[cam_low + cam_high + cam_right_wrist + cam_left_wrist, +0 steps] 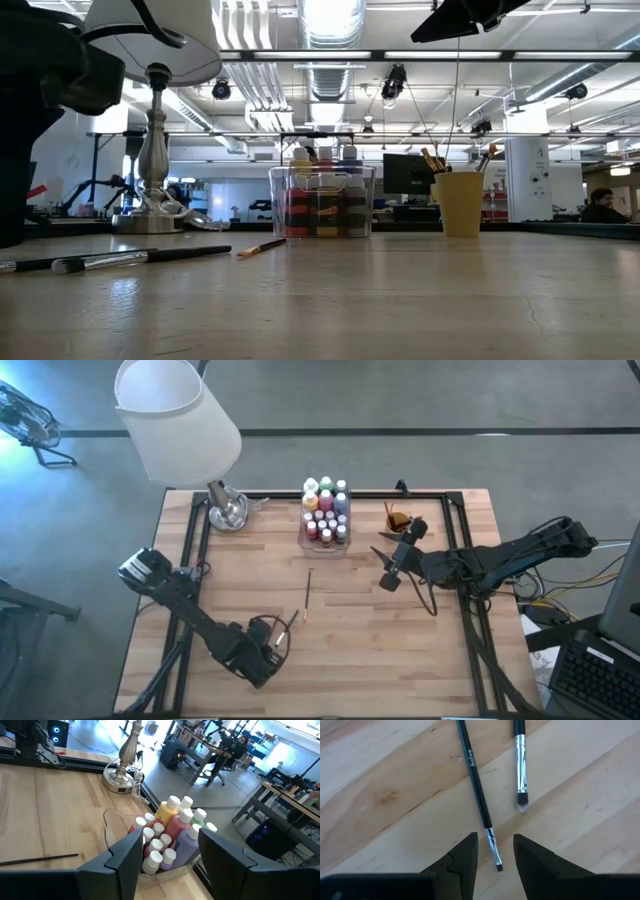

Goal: Pick & Place Paint Supplies
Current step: Put the silver paint brush into the cup

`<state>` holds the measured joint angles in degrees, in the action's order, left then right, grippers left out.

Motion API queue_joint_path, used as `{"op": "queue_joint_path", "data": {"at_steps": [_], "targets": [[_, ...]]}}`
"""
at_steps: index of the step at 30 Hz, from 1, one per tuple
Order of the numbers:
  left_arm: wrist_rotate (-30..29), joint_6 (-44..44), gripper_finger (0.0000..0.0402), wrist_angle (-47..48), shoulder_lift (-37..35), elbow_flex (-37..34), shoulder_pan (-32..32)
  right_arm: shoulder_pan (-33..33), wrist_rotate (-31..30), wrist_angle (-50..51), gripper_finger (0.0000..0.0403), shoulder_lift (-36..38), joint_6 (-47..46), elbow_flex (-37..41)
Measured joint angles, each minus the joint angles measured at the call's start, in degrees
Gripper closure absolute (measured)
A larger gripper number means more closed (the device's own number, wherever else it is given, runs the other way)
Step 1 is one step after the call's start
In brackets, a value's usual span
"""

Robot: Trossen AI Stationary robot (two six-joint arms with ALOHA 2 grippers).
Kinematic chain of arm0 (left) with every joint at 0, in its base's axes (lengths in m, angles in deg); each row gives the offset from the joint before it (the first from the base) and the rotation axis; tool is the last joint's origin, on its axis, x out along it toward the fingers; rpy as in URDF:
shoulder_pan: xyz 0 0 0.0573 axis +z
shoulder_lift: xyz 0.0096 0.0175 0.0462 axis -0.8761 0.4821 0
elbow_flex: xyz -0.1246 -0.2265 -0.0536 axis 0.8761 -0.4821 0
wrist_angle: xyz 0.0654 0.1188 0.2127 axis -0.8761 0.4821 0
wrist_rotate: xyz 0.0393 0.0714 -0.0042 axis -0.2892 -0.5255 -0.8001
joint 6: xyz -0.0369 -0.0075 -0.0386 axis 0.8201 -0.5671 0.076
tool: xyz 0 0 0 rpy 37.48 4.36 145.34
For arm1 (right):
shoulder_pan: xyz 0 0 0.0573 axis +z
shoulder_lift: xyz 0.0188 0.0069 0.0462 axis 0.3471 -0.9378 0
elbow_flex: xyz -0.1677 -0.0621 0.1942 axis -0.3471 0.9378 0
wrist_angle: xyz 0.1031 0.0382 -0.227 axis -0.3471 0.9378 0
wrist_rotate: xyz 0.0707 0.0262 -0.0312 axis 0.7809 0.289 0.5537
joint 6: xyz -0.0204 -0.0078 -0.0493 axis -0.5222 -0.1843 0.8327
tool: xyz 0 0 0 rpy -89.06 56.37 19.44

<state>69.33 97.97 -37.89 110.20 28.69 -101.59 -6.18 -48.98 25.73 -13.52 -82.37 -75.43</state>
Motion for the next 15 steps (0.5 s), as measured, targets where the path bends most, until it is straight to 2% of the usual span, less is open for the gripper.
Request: {"op": "queue_joint_path", "data": {"at_steps": [10,15], "targets": [[1.07,-1.26,0.0207,-0.23,0.14,-0.11,0.19,0.0,0.0,0.13,0.0233,0.0,0.05,-0.02],[3.46,-1.21,0.0198,-0.31,-0.18,-0.1,0.01,0.0,0.0,0.33,0.0227,0.0,0.0,-0.02]]}}
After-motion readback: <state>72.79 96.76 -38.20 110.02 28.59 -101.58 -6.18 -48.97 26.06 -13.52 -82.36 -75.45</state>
